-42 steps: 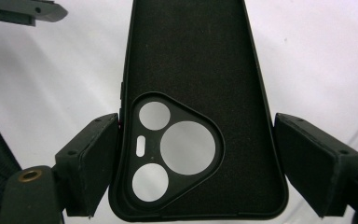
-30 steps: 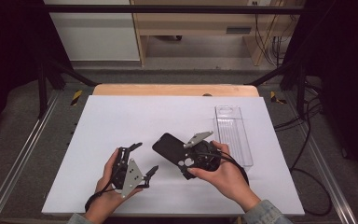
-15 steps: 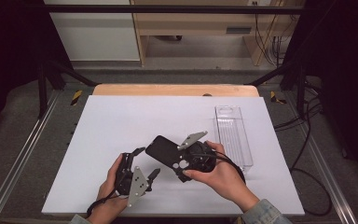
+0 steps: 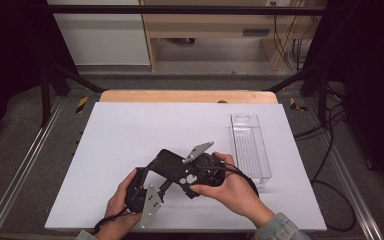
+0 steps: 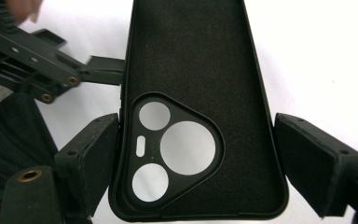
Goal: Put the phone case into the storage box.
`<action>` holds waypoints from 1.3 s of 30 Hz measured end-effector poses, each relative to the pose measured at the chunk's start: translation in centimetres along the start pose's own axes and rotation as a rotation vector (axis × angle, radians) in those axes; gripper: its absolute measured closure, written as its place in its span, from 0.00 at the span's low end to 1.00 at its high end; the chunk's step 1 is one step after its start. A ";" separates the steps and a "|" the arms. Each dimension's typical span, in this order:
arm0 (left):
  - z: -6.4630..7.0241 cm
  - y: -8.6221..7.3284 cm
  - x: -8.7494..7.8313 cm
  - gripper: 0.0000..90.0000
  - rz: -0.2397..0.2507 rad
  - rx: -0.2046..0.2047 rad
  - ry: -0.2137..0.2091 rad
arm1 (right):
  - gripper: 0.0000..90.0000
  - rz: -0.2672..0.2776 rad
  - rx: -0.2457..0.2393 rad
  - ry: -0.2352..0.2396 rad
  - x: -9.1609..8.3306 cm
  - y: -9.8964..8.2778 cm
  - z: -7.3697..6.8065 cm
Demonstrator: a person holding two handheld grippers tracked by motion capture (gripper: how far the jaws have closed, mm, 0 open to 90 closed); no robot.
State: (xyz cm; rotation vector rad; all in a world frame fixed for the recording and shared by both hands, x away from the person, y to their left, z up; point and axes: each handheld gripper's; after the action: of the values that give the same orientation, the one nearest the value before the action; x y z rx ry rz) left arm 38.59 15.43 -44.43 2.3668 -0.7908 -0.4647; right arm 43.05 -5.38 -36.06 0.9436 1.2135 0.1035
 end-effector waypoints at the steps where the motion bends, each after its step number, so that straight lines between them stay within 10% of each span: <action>1: 0.0 0.0 0.0 0.34 -0.001 0.009 -0.004 | 0.19 0.000 -0.007 0.002 0.1 0.1 -0.1; 39: 0.9 0.4 -0.1 0.71 -0.017 0.185 -0.014 | 0.18 0.020 -0.005 0.044 0.4 0.5 -0.6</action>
State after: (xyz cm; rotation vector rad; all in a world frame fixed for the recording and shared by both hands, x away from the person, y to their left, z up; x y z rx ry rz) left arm 37.89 14.85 -44.90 2.5450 -0.8526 -0.4313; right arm 42.89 -4.52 -36.04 0.9537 1.2442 0.1437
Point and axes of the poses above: each handheld gripper's, and its own axes: x roughly forward along the jaws, y roughly out of its top, z roughly to its right, and after that the axes turned 6 degrees about z, right-handed
